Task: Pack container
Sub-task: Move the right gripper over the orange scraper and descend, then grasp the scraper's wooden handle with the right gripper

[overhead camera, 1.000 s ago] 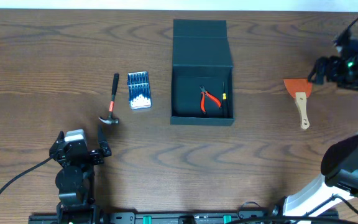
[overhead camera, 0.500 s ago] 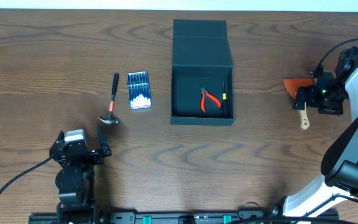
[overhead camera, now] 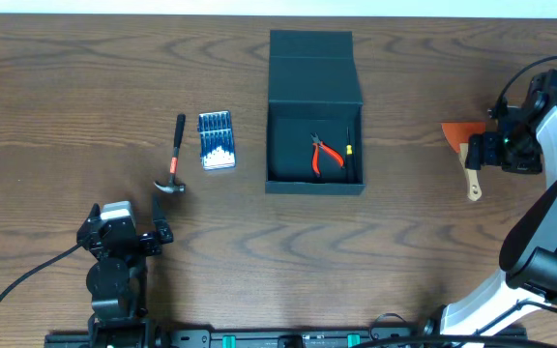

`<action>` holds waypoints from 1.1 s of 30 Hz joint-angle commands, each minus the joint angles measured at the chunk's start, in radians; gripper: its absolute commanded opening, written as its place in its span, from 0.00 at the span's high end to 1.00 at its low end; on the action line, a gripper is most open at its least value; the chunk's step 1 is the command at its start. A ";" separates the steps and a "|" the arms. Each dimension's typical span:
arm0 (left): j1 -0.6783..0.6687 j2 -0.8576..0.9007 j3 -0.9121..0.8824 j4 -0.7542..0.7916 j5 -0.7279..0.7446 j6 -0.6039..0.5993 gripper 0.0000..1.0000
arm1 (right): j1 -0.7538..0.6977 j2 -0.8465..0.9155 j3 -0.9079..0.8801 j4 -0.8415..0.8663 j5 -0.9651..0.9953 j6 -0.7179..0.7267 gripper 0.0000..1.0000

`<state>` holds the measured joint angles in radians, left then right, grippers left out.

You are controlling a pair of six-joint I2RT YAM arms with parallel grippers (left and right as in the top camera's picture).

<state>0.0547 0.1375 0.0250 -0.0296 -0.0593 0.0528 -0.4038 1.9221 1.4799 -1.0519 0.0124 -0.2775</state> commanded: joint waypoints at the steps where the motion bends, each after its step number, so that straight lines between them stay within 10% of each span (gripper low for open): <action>1: -0.004 -0.003 -0.020 -0.037 -0.023 0.006 0.02 | -0.002 0.041 -0.004 0.005 -0.016 -0.040 0.14; 33: -0.004 -0.003 -0.020 -0.037 -0.023 0.006 0.02 | 0.011 0.201 -0.005 0.086 -0.084 -0.122 0.19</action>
<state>0.0547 0.1375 0.0250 -0.0296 -0.0593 0.0528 -0.4019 2.1075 1.4784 -0.9733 -0.0570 -0.3779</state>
